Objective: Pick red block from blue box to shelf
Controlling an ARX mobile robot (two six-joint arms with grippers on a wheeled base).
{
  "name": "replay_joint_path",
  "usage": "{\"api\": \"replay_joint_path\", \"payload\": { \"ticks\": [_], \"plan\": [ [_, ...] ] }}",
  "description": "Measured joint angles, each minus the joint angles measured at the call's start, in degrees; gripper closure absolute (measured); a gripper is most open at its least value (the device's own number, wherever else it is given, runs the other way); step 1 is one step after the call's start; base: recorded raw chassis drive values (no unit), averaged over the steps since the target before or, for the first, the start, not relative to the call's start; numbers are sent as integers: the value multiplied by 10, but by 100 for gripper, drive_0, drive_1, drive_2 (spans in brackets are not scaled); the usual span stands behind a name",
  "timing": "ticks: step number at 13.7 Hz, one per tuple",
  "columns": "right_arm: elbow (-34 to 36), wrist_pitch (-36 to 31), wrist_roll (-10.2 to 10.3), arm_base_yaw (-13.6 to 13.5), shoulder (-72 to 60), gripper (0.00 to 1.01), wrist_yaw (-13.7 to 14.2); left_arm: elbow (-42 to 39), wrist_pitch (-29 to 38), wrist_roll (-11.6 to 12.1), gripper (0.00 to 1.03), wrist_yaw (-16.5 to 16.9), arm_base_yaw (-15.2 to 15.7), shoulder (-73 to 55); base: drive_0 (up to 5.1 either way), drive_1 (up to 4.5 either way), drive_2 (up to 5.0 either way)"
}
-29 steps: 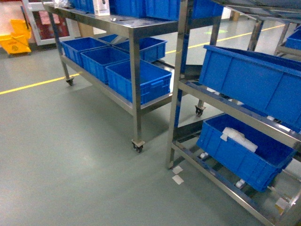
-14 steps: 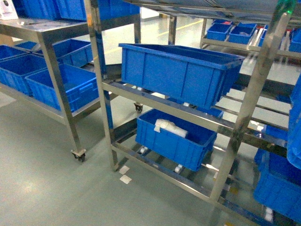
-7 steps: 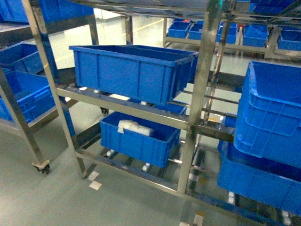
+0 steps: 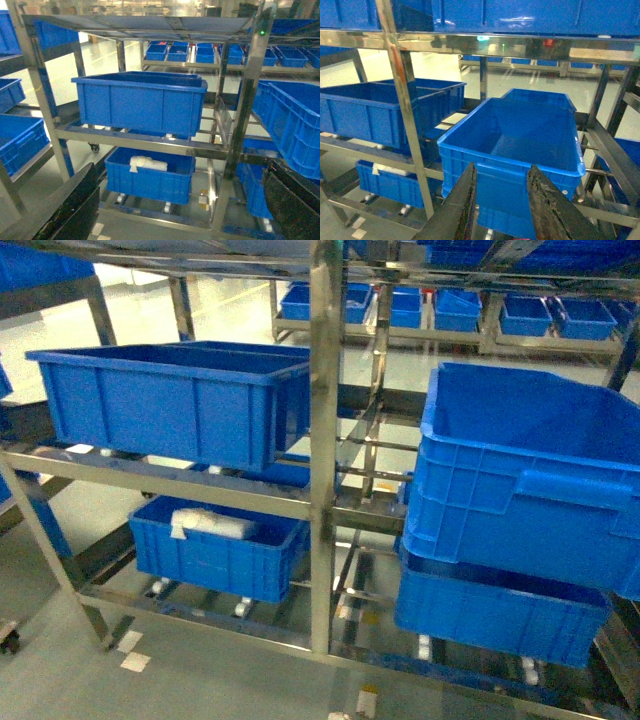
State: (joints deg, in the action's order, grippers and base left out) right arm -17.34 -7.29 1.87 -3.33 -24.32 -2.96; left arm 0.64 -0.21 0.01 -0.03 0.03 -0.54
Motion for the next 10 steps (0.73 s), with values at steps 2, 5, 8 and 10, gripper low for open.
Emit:
{"api": "replay_joint_path", "payload": {
  "ticks": [2,5,8,10],
  "plan": [
    [0,-1,0,0,1,76,0,0,1,0,5,0,0,0,-152,263,-567],
    [0,0,0,0,0,76,0,0,0,0,5,0,0,0,-148,268,-563],
    [0,-1,0,0,0,76,0,0,0,0,5,0,-1,0,14,431,-403],
    [0,-2,0,0,0,76,0,0,0,0,5,0,-1,0,-4,413,-420]
  ]
}}
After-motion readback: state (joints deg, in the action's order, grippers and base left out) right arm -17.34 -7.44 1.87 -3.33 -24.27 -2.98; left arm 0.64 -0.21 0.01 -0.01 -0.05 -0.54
